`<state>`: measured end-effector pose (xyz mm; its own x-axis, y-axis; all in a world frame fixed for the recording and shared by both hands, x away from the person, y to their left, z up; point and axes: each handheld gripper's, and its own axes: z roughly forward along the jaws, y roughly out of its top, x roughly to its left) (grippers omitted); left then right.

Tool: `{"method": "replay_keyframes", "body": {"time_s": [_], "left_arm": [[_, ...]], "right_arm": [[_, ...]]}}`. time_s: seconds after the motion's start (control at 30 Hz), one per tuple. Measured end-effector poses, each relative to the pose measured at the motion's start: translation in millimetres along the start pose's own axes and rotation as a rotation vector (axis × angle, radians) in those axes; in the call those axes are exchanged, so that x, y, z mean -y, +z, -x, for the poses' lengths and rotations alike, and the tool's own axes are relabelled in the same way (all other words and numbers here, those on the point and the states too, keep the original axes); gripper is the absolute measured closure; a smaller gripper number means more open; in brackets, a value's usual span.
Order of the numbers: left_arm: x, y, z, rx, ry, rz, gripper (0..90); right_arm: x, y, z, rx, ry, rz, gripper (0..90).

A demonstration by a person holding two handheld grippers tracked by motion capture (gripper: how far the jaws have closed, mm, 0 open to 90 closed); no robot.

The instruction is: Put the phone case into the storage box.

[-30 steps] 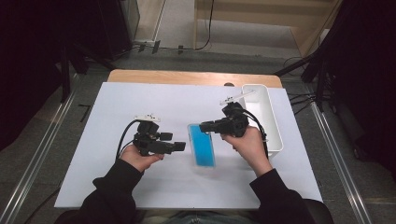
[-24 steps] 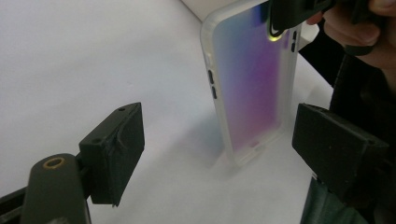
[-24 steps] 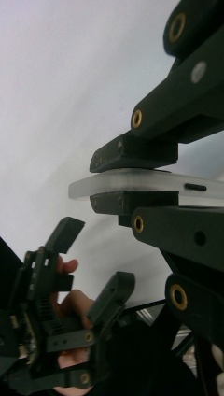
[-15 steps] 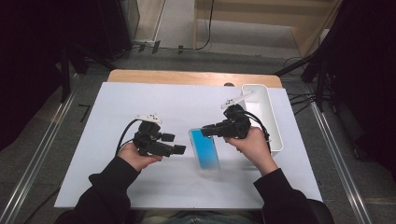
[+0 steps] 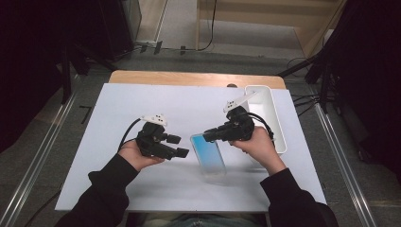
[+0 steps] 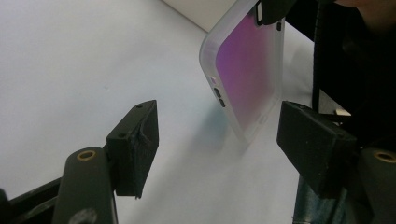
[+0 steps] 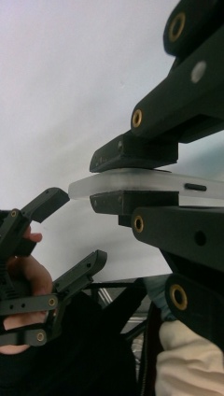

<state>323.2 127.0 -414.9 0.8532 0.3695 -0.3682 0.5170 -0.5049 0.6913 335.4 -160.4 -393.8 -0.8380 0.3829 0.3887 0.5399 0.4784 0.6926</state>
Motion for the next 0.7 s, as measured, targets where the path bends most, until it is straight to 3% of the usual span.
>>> {"method": "replay_keyframes", "body": {"time_s": [0.23, 0.37, 0.7], "left_arm": [[-3.2, -1.6, -1.1, 0.062, 0.022, -0.009, 32.3], [-6.6, -0.8, -1.7, 0.063, 0.046, -0.019, 32.4], [-12.6, -4.2, -6.0, 0.092, 0.062, -0.016, 34.7]], "right_arm": [[-3.9, -0.6, -0.8, -0.032, -0.028, -0.030, 77.5], [-8.5, -0.9, 0.1, -0.063, -0.047, -0.054, 77.5], [-14.9, 2.9, -0.2, -0.116, -0.106, -0.085, 77.5]]}}
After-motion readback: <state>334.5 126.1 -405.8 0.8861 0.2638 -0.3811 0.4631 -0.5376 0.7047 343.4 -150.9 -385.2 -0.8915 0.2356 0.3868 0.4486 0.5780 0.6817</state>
